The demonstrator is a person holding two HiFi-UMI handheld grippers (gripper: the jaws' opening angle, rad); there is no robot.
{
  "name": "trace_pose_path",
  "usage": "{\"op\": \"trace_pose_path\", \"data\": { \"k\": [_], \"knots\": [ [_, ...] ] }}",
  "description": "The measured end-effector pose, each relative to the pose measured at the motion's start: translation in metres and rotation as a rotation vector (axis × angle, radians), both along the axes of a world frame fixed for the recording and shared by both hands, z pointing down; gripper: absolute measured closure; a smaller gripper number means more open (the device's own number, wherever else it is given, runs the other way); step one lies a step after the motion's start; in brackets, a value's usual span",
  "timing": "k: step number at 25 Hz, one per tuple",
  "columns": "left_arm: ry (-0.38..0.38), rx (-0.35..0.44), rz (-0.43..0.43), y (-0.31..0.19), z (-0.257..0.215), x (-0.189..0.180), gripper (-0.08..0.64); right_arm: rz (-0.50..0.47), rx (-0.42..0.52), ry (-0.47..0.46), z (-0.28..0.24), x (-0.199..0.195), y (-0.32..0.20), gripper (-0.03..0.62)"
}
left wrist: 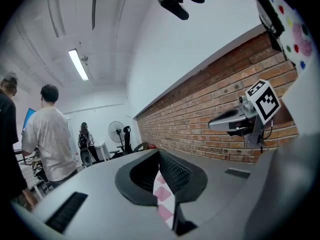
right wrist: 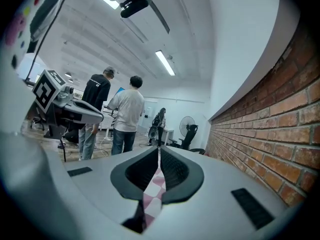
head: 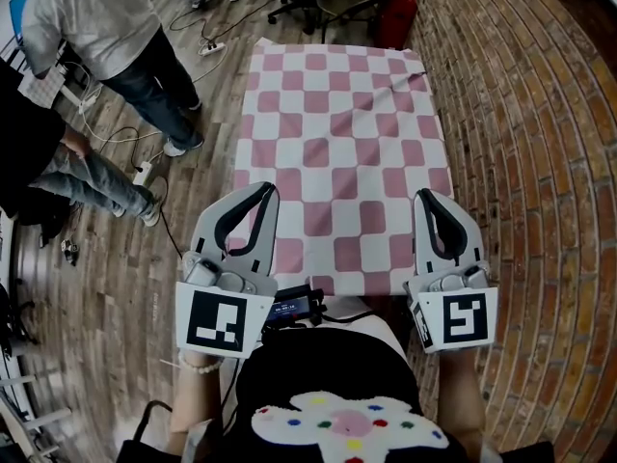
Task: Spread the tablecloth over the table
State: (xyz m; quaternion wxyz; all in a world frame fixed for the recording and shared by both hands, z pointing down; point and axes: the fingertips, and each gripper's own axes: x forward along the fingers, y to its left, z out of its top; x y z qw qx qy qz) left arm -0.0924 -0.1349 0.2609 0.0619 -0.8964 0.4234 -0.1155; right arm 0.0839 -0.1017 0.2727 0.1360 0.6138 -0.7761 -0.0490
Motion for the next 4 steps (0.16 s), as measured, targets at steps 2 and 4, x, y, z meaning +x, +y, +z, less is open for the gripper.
{"op": "trace_pose_path", "data": {
  "k": [2,4],
  "knots": [
    [0.003,-0.001,-0.004,-0.0009,0.0001,-0.0003,0.543,-0.002,0.0,0.003,0.0005,-0.0004,-0.0007,0.552],
    [0.006,-0.002,-0.007,-0.0018,0.0001,-0.0003,0.543,-0.004,0.0,0.004,0.0009,-0.0005,-0.0014,0.552]
  ]
}}
